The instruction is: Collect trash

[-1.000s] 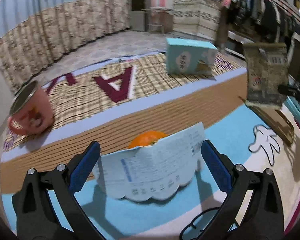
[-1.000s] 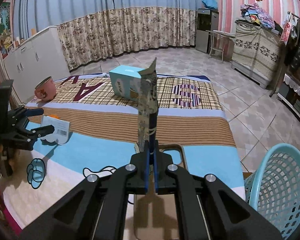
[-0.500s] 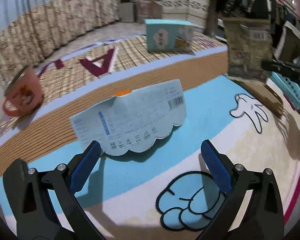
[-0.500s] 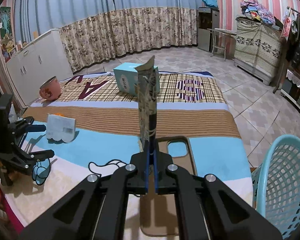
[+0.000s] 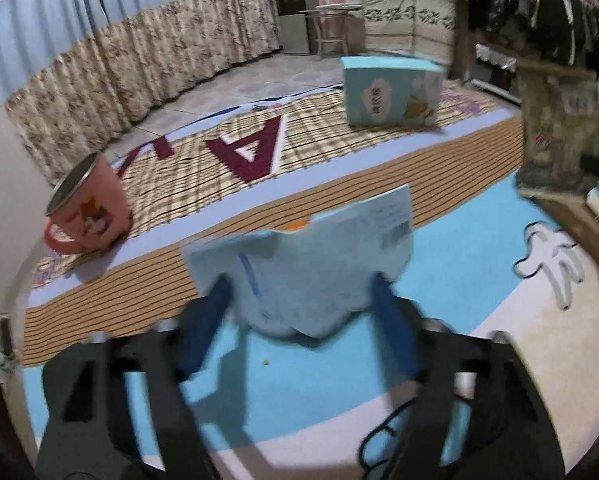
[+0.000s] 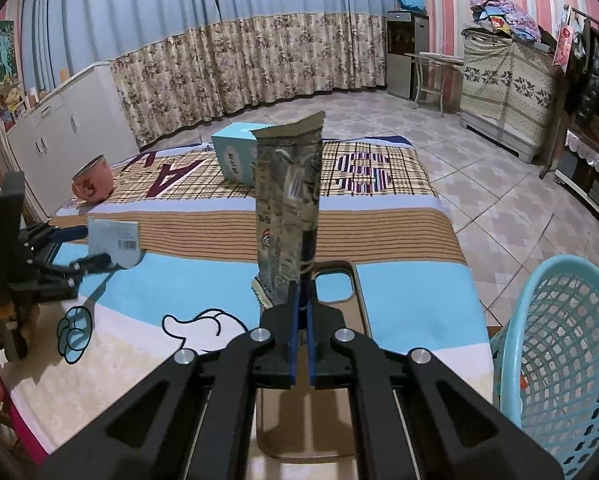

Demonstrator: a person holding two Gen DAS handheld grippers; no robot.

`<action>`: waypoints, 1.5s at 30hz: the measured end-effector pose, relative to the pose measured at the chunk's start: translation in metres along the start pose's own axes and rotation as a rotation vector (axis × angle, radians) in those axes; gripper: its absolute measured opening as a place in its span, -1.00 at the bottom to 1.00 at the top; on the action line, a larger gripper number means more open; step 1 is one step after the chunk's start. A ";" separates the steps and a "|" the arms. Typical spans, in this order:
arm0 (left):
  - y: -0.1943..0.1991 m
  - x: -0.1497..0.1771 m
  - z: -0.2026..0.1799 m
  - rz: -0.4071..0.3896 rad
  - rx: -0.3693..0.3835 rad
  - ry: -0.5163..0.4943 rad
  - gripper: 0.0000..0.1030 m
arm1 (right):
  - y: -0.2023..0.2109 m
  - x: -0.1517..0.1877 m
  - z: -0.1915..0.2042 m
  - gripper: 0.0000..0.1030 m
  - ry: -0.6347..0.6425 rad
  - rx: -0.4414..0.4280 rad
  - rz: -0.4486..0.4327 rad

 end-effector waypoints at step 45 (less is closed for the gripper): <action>-0.043 -0.041 0.013 -0.035 -0.007 0.149 -0.05 | -0.010 0.002 -0.014 -0.93 -0.019 0.015 0.008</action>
Point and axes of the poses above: each gripper's, at about its wrist camera, not at the fingertips, and y roughly against the way its jaws point, z to its left, x to its underside, the point moved 10 cm from there along -y, roughly the way its jaws point, and after that the axes turned 6 degrees about -z, right-handed, at the moved point
